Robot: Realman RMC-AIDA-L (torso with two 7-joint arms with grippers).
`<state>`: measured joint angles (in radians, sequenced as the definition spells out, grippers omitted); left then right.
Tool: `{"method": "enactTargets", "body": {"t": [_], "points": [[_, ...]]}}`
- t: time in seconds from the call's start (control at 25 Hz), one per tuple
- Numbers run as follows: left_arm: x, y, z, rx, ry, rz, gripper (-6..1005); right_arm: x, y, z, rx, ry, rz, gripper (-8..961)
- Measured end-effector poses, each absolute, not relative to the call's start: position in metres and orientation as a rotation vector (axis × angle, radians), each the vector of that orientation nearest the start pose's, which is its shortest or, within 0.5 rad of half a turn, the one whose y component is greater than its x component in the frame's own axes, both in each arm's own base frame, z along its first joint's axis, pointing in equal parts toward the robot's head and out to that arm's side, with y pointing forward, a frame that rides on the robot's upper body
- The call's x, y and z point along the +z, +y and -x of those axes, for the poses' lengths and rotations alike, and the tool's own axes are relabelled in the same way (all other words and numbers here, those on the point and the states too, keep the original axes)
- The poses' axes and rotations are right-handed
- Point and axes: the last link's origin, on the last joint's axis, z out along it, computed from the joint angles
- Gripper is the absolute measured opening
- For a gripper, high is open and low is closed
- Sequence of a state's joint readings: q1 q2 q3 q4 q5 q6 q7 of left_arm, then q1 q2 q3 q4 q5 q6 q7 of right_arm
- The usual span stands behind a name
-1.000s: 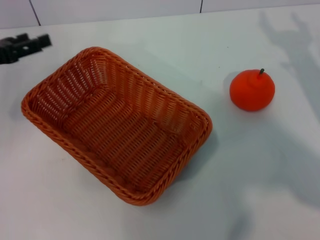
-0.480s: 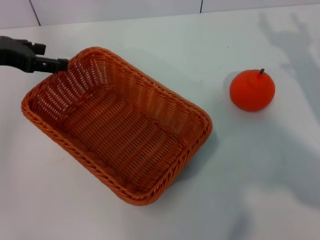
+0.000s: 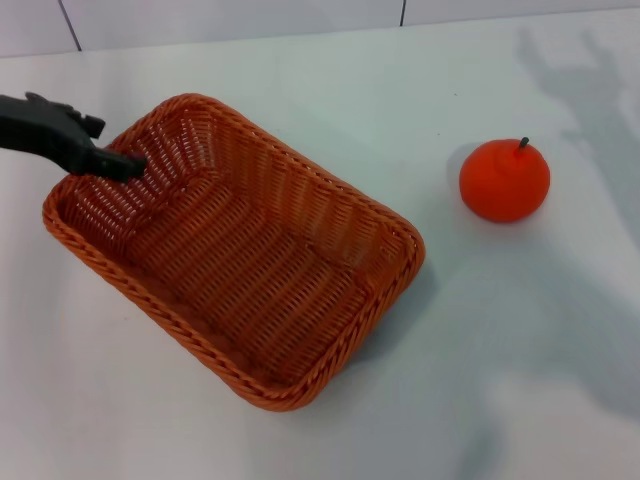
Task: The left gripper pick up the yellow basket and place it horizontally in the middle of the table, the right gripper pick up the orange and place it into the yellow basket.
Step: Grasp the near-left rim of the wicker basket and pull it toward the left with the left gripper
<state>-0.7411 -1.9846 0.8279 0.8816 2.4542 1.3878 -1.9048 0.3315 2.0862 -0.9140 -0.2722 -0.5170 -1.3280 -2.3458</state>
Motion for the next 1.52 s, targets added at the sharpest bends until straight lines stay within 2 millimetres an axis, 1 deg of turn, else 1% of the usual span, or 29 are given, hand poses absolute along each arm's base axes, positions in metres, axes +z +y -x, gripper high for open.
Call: {"method": "enactTargets", "body": {"t": [0.44, 0.92, 1.0, 1.12, 1.24, 1.32, 1.52], "points": [[0.033, 0.41, 0.238, 0.172, -0.689, 2.633, 872, 0.061, 0.318, -0.34, -1.361, -1.44, 0.714, 916], [0.025, 0.413, 0.236, 0.205, -0.665, 2.611, 834, 0.061, 0.317, -0.341, -1.363, -1.44, 0.719, 911], [0.025, 0.415, 0.237, 0.214, -0.683, 2.589, 825, 0.061, 0.317, -0.341, -1.362, -1.441, 0.718, 910], [0.024, 0.417, 0.239, 0.279, -0.726, 2.545, 812, 0.061, 0.318, -0.34, -1.36, -1.442, 0.716, 908], [0.023, 0.418, 0.238, 0.312, -0.71, 2.528, 800, 0.061, 0.318, -0.34, -1.359, -1.443, 0.715, 907], [0.021, 0.417, 0.235, 0.323, -0.659, 2.495, 791, 0.061, 0.319, -0.34, -1.358, -1.443, 0.715, 906], [0.025, 0.415, 0.228, 0.307, -0.594, 2.466, 625, 0.061, 0.319, -0.339, -1.358, -1.443, 0.714, 904]]}}
